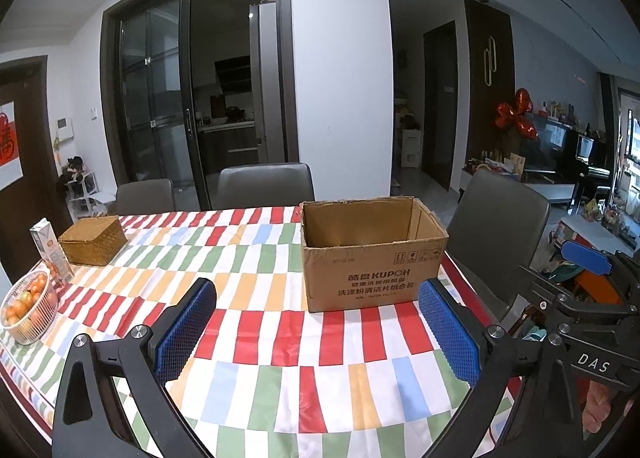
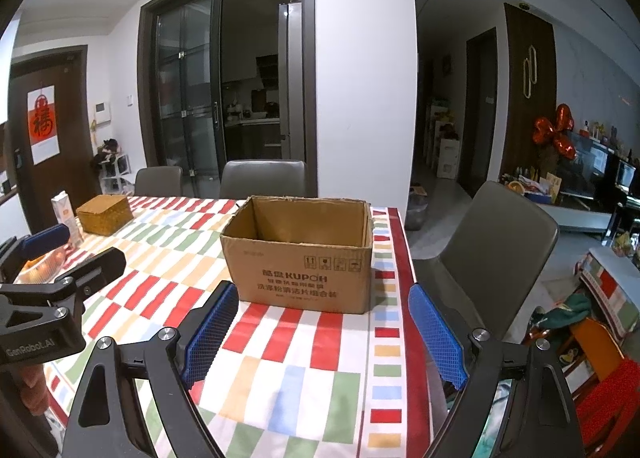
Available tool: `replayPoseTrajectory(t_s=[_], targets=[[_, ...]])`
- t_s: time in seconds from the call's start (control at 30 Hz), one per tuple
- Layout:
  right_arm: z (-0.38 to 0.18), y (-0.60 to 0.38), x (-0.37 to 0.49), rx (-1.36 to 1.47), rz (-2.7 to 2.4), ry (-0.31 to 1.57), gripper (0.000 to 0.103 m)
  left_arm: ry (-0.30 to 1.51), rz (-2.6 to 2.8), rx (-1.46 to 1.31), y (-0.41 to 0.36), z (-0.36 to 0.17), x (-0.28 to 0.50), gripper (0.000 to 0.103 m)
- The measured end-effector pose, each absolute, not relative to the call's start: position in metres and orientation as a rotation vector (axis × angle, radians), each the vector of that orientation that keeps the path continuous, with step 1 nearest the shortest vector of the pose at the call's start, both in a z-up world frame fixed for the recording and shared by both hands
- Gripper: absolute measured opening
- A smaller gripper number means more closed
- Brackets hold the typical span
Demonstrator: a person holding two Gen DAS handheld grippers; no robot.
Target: Organize snacks
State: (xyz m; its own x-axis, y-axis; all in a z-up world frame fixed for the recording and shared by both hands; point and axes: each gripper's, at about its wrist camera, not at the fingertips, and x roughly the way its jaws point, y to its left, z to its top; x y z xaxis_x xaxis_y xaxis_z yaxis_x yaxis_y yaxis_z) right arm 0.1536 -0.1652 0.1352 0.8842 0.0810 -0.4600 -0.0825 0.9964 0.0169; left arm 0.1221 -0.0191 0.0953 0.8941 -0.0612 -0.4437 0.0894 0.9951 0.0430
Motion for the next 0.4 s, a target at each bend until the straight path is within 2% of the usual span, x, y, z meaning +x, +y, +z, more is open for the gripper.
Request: replayPoseTrajectory(t_s=[0.4], targets=[[0.134, -0.1643, 0.1538, -0.005, 0.087, 0.478, 0.088, 0.458, -0.082, 0.059, -0.019, 0.0943, 0.1214, 0.103]])
